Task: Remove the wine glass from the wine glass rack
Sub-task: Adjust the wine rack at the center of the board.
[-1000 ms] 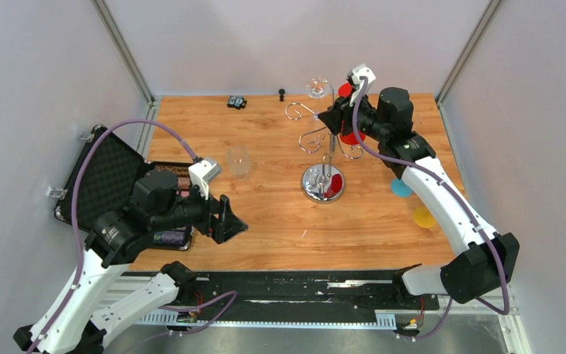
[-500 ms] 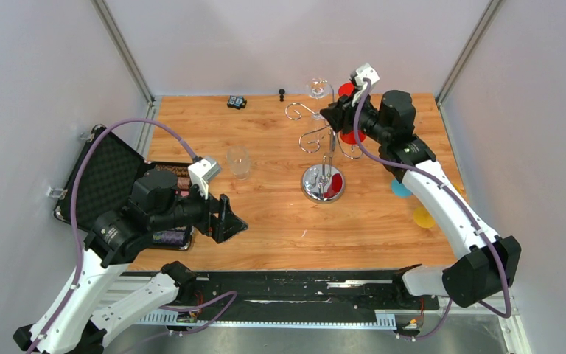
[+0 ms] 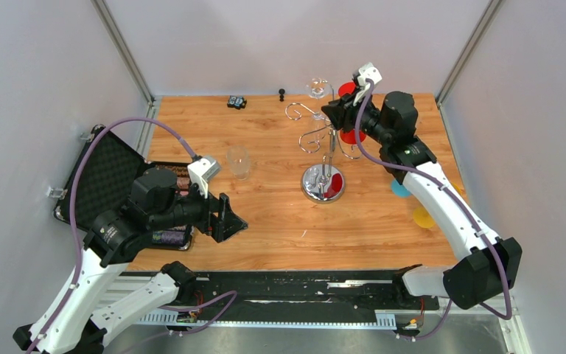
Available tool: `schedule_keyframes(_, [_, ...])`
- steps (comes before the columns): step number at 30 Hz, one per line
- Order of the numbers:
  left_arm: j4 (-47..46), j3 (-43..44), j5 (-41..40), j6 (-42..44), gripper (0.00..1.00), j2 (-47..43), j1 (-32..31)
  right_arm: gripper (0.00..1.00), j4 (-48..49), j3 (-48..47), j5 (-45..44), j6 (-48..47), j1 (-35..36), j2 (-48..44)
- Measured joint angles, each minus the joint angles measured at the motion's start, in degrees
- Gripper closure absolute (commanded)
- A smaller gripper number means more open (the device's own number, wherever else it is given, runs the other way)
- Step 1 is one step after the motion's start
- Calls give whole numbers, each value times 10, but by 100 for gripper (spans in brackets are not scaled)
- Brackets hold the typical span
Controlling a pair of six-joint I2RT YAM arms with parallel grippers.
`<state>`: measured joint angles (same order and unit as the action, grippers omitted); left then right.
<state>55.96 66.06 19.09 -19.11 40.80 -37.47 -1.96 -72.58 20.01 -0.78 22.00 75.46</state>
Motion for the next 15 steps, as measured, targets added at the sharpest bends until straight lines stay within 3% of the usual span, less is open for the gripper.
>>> schedule_keyframes(10, [0,0,0,0,0,0,0,81,18,7,0,0,0,-3])
schedule_keyframes(15, [0,0,0,0,0,0,0,93,27,13,0,1,0,-7])
